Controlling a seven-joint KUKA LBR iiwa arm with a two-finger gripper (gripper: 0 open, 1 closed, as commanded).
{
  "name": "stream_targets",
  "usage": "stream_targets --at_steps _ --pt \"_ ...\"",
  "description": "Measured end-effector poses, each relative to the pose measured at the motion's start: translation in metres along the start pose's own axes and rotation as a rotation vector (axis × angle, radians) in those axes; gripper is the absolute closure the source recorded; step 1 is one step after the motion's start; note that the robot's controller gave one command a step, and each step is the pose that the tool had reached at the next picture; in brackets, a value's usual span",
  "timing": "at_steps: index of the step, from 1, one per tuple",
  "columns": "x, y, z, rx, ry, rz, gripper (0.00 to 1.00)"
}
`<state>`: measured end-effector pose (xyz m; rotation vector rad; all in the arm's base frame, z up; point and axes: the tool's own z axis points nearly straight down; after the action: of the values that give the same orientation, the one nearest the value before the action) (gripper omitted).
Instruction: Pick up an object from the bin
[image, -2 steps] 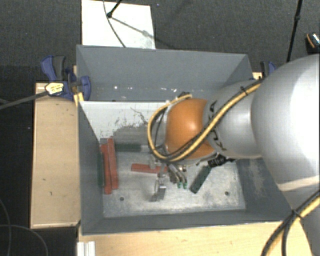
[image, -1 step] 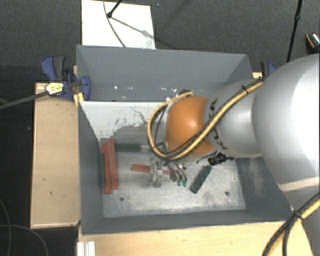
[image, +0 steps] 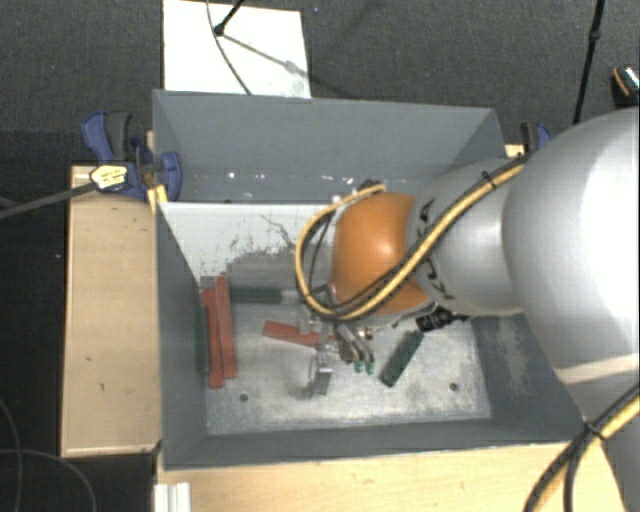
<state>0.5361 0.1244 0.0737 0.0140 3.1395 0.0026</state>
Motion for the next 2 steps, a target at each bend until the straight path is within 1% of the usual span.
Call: stream_targets --at_steps 1,2 --pt "-0.0006 0.0004 -0.0007 -0.001 -0.002 0.003 1.0" --pt "0.0 0.0 0.0 0.0 0.0 0.005 0.0"
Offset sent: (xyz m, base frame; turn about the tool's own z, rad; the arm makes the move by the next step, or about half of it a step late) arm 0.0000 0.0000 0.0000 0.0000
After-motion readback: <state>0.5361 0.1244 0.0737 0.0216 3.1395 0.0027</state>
